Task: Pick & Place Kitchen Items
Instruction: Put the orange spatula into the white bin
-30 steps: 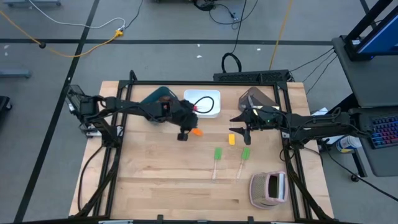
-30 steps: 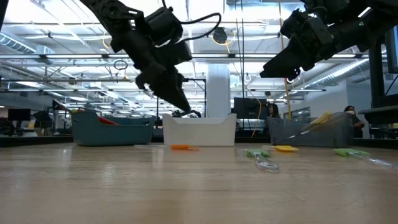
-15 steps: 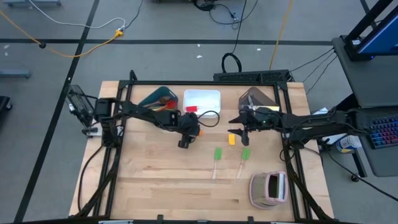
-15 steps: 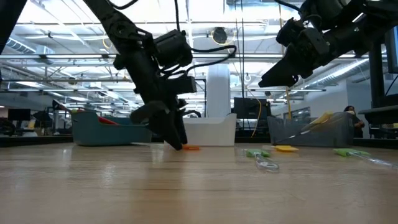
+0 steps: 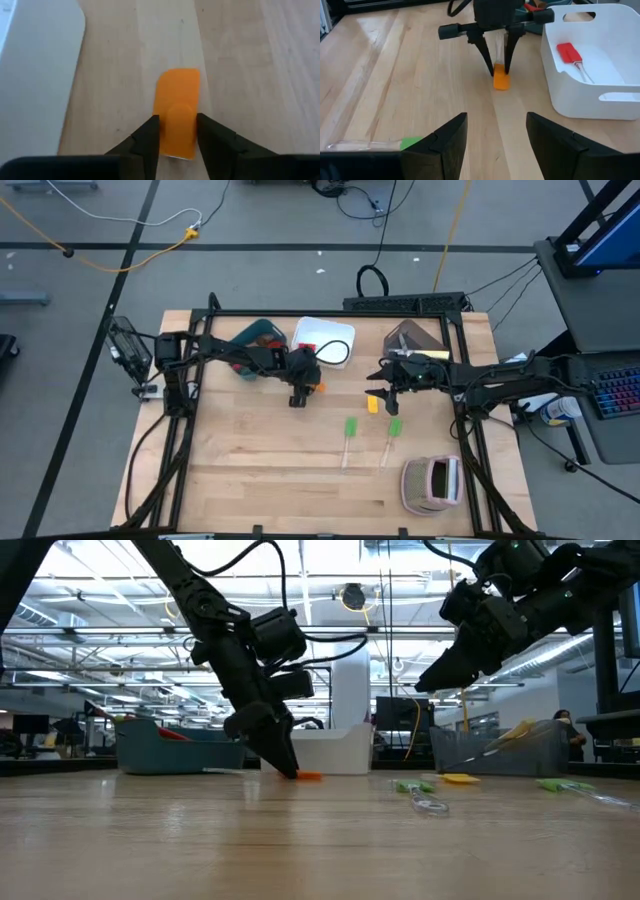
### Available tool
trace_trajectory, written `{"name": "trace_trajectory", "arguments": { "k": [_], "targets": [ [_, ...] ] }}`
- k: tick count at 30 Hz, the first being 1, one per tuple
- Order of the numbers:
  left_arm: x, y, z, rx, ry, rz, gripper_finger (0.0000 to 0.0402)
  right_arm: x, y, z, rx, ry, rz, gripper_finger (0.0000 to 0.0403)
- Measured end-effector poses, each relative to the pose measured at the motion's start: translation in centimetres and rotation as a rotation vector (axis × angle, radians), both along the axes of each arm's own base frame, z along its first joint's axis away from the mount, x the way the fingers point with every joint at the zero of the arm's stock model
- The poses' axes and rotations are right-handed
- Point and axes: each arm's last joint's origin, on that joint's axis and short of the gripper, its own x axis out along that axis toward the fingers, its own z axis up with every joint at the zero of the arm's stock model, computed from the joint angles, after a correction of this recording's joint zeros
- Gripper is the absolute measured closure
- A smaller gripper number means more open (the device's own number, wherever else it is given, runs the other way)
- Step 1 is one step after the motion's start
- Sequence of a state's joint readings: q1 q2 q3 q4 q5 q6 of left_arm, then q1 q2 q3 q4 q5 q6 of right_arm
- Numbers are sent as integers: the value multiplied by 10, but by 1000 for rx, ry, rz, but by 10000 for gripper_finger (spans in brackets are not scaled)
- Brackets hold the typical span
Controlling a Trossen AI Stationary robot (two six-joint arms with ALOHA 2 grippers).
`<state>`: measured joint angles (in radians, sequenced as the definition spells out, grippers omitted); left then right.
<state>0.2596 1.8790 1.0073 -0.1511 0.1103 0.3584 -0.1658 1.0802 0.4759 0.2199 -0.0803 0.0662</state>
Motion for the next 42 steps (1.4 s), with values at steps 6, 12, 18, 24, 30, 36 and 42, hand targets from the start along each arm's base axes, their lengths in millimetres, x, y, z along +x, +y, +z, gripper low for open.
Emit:
{"name": "trace_trajectory", "arguments": {
  "k": [6,12,18,24,30,36,42],
  "targets": [
    [-1,1,0,-43,-1,6,343,0,0,-1,1,3,0,206],
    [0,-2,1,-45,-3,8,391,0,0,-1,1,4,0,206],
    [2,-5,0,18,4,43,379,0,0,-1,-6,5,4,206],
    [2,-3,0,35,3,57,343,0,0,-1,-23,6,13,207],
    [2,-5,0,88,16,5,315,0,0,-1,-23,6,13,206],
    [1,-4,-2,124,30,25,266,0,0,-1,-23,6,13,206],
    [1,-3,-1,115,29,38,230,1,3,-1,-25,6,29,206]
  ]
}}
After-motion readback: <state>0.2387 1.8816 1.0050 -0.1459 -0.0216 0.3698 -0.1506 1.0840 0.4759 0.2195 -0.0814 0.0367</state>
